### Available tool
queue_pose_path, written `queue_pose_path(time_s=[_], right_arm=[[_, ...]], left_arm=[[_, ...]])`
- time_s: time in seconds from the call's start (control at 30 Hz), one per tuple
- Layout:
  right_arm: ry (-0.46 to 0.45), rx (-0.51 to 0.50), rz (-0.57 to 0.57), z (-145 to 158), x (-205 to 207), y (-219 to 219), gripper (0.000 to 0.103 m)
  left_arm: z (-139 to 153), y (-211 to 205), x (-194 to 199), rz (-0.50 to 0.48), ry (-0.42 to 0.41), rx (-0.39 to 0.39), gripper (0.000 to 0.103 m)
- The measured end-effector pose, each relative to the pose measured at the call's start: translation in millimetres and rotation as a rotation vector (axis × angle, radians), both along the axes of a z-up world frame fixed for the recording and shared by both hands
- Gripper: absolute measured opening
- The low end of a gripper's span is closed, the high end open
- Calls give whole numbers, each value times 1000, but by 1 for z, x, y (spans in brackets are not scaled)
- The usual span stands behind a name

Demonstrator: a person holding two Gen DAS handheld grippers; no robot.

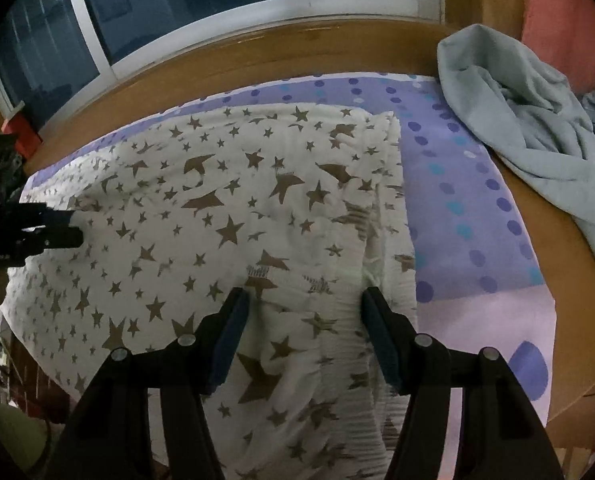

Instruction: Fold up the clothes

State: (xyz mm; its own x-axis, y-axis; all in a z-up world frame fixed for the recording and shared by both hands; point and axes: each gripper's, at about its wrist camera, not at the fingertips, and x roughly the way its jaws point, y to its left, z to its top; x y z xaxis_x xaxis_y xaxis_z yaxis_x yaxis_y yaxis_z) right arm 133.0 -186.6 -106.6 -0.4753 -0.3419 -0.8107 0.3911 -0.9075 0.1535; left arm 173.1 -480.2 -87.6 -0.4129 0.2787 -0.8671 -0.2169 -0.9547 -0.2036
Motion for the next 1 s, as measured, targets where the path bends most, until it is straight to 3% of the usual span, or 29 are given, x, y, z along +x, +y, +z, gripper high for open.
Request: queue_pose_path(time_s=[0.13, 0.23, 0.27, 0.3, 0.43, 0.53, 0.67, 0.87, 1.0], right_arm=[[12, 0, 3, 0, 0, -1, 65], [25, 4, 2, -1, 1, -2, 65], [30, 5, 2, -1, 2, -2, 65], [35, 8, 2, -1, 2, -2, 65], [43, 12, 0, -1, 2, -2, 65], [37, -4, -10, -1, 1, -1, 65], [34, 3, -3, 0, -1, 0, 65], [27, 36, 19, 1, -5, 0, 63], [0, 7, 7, 5, -8, 6, 63]], left_arm=[[-15, 3, -3, -13, -45, -6, 47], [-20, 4, -6, -34, -28, 4, 44], [-19, 3, -7, -36, -26, 16, 20], [-17, 2, -6, -40, -36, 49, 6], [-1, 8, 15, -103, -36, 121, 6], [12, 19, 36, -142, -33, 128, 6], [5, 21, 44, -120, -68, 118, 6], [-23, 19, 43, -31, -131, 170, 6], [-17, 19, 44, -7, -109, 194, 7]])
